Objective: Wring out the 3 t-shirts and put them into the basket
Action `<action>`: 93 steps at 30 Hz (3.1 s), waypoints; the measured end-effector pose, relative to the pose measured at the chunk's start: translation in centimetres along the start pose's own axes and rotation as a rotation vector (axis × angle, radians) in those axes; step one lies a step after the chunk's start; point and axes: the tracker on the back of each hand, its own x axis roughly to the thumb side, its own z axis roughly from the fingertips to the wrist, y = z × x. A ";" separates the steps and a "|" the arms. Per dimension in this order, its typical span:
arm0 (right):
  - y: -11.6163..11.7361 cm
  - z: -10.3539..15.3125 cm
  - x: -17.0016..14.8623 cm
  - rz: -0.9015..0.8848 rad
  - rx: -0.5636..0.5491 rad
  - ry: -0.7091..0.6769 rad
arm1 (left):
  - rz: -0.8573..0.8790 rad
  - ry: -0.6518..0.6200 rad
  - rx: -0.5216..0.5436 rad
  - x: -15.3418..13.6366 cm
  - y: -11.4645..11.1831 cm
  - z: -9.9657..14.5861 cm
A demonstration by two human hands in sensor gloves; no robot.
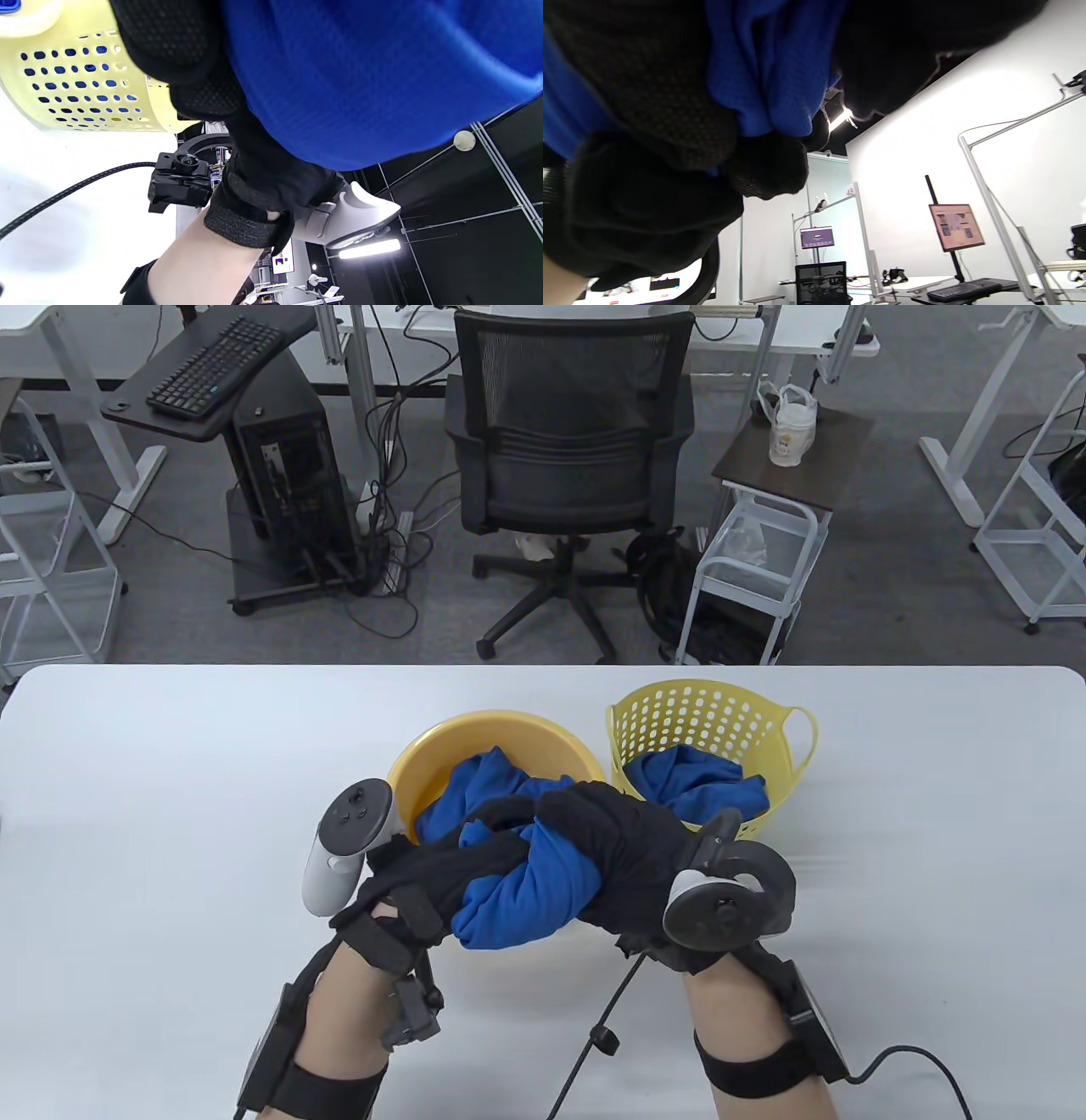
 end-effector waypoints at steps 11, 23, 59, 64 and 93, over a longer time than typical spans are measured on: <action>-0.9 -0.2 2.2 0.199 -0.031 0.044 | -0.282 -0.088 0.003 2.4 -0.7 0.7; -1.4 0.5 -1.6 0.147 0.032 0.204 | -0.623 -0.030 0.079 2.3 -4.4 -1.2; -0.4 0.0 -1.3 0.251 0.062 0.198 | -0.688 -0.050 0.258 0.3 -2.2 -1.4; -0.2 0.6 -2.8 0.118 -0.069 0.282 | -0.892 -0.059 0.376 1.5 -4.4 -1.1; 2.8 -0.2 -2.4 0.163 -0.002 0.521 | -1.489 -0.019 0.800 -0.2 -5.2 -1.3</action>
